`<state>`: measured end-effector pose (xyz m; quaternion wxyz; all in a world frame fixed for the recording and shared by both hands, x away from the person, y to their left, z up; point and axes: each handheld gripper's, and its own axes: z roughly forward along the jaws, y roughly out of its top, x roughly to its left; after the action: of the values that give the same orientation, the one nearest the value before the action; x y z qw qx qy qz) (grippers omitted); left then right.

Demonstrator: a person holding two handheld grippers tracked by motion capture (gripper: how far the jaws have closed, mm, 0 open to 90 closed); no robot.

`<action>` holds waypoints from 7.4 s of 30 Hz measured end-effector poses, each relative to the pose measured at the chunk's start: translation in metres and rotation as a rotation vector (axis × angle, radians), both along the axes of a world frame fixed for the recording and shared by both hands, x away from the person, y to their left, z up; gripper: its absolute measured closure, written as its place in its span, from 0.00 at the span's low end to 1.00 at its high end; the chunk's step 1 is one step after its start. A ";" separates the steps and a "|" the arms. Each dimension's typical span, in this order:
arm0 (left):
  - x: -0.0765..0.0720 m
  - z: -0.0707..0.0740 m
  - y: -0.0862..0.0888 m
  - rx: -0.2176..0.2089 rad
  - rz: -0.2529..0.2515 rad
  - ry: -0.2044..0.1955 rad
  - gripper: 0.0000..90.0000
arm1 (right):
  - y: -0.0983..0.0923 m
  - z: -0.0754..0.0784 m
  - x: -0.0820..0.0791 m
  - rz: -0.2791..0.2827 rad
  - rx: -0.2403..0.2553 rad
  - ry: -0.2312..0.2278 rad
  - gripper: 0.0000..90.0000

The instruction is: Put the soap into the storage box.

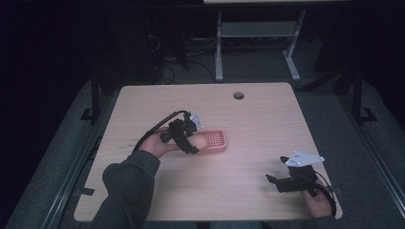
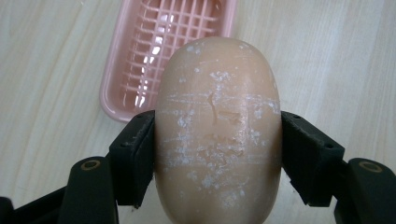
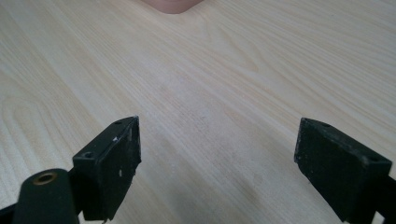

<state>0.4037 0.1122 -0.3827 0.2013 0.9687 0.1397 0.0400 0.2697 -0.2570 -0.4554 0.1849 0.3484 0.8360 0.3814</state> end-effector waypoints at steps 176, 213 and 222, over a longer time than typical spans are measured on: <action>-0.014 -0.019 0.001 -0.069 0.024 -0.009 0.26 | -0.004 -0.001 0.003 -0.055 -0.012 -0.001 0.16; -0.056 -0.026 0.033 -0.075 0.019 -0.020 0.26 | -0.006 -0.002 0.001 -0.077 -0.029 0.000 0.16; -0.067 -0.028 0.045 -0.081 0.022 -0.016 0.26 | -0.006 -0.002 0.001 -0.078 -0.033 0.002 0.16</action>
<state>0.3368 0.1575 -0.4108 0.2408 0.9578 0.1504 0.0441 0.2706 -0.2629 -0.4574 0.2044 0.3780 0.8282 0.3597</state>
